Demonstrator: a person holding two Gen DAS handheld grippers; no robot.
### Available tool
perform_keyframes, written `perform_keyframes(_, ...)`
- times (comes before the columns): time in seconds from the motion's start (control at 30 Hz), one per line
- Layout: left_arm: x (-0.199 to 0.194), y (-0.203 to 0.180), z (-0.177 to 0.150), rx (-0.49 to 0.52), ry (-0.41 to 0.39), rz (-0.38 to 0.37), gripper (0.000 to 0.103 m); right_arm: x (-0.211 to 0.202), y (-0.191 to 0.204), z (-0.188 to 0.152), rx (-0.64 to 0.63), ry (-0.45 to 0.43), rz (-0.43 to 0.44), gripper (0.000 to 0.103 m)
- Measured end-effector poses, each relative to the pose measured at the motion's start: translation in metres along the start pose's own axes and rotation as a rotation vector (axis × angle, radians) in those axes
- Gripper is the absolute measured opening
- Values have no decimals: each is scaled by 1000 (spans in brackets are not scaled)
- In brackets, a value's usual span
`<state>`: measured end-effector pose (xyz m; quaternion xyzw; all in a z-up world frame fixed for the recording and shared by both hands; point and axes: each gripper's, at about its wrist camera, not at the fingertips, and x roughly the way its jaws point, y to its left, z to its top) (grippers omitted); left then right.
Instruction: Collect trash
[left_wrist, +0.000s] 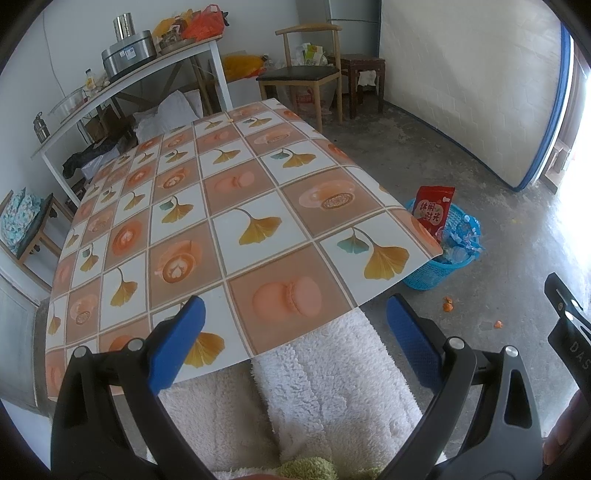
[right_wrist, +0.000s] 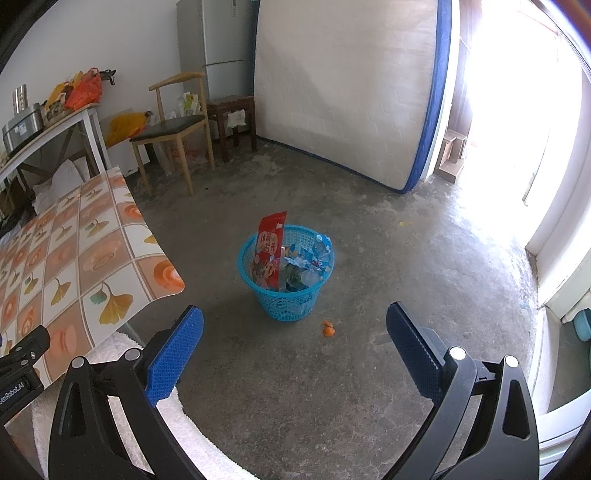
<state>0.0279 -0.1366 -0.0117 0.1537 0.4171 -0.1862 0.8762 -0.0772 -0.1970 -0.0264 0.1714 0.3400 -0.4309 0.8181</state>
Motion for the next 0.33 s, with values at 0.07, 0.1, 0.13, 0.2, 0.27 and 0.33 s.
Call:
perform_keyframes(0.07,-2,-1,0,-2,-2,-4,94,-1,0,0,-3,-5,-2,97)
perform_keyframes(0.1,-1,0,0,0,0,-3,94,0,0,0,-4,-4,-1,97)
perform_keyframes(0.13,-1,0,0,0,0,-3,94,0,0,0,-3,-2,-1,97)
perform_keyframes(0.2,-2,0,0,0,-1,-5,94,0,0,1,-3,-2,-1,97)
perform_keyframes(0.27,-2,-1,1,-2,-1,-5,94,-1,0,1,-3,-3,-2,97)
perform_keyframes(0.33,-1,0,0,-1,-1,-3,94,-1,0,1,-2,-6,-1,97)
